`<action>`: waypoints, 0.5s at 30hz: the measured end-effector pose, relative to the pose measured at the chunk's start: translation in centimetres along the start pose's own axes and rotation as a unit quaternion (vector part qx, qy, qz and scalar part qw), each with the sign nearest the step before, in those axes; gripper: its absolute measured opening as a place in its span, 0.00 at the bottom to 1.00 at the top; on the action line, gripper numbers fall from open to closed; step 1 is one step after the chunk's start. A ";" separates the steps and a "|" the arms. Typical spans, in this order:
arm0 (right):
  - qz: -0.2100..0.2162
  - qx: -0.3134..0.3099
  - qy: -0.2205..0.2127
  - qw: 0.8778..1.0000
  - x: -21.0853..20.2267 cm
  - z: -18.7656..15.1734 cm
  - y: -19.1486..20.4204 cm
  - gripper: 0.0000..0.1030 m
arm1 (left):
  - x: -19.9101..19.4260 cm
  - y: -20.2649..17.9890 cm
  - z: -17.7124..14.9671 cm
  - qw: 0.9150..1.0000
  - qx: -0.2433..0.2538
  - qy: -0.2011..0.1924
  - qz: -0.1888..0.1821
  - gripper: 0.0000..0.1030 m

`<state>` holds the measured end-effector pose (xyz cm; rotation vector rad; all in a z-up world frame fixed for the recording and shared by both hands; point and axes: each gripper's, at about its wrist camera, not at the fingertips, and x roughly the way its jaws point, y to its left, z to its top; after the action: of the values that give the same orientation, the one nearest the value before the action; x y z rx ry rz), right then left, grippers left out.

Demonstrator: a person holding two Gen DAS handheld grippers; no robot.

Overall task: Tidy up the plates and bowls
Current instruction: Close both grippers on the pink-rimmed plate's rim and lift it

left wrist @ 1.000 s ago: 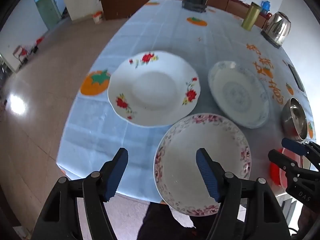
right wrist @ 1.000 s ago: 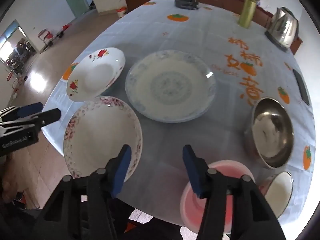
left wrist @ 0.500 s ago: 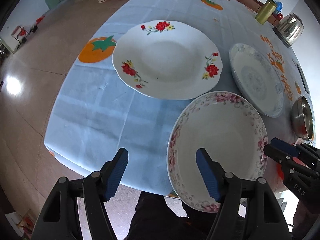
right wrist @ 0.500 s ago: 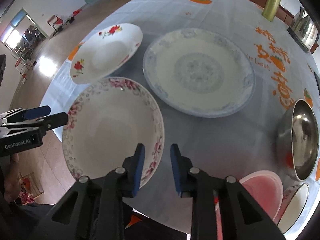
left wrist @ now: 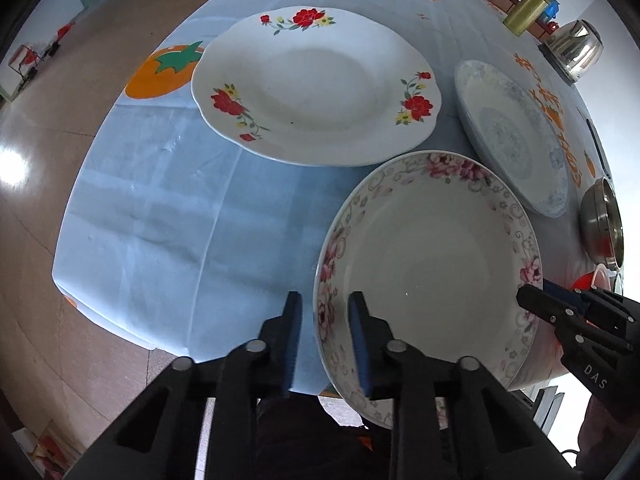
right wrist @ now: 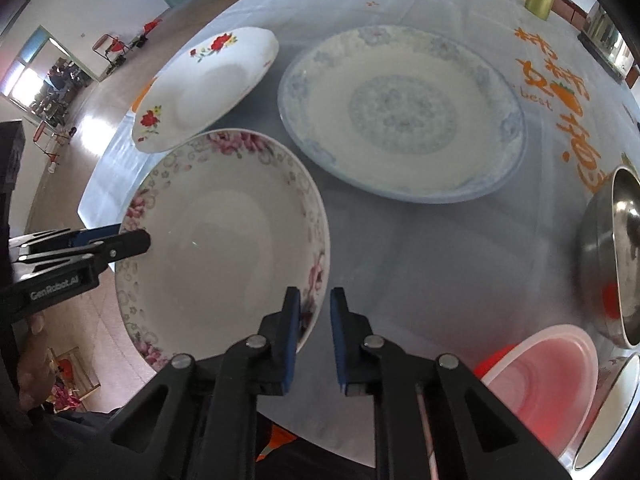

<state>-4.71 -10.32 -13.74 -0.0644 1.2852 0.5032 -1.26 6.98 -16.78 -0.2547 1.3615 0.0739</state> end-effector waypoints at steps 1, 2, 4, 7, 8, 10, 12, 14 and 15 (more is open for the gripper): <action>0.001 -0.001 0.000 1.000 0.0 0.1 -0.2 0.13 | 0.0 0.2 0.0 1.000 -0.002 0.001 -0.002 0.24; 0.002 0.000 0.001 1.000 0.0 -0.4 0.1 0.12 | 0.0 0.3 0.0 1.000 -0.003 0.000 -0.002 0.24; 0.003 0.003 -0.002 1.000 -0.6 -1.4 1.5 0.11 | 0.0 0.2 0.2 1.000 0.000 -0.003 0.002 0.20; 0.010 0.004 0.000 1.000 -0.4 -0.2 0.7 0.10 | 0.4 -0.3 0.4 1.000 0.002 -0.002 0.002 0.19; 0.012 0.004 0.003 1.000 -0.5 -0.1 0.4 0.10 | 0.5 -0.3 0.4 1.000 0.003 -0.002 0.002 0.19; 0.014 0.005 0.004 1.000 -0.4 -0.8 0.9 0.11 | 0.5 -0.5 0.6 1.000 0.007 -0.003 0.006 0.17; 0.015 0.003 0.005 1.000 -0.4 -0.5 0.5 0.11 | 0.6 -0.6 0.7 1.000 0.006 -0.003 0.007 0.17; 0.018 0.004 0.007 1.000 -0.7 -0.7 1.0 0.10 | 0.6 -0.6 0.7 1.000 0.007 -0.003 0.007 0.16; 0.019 0.005 0.007 1.000 -0.6 -0.7 0.9 0.10 | 0.6 -0.4 0.7 1.000 0.006 -0.003 0.006 0.16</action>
<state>-5.79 -9.88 -13.15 -0.0353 1.3053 0.5292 -0.43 6.68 -17.14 -0.2355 1.3576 0.0765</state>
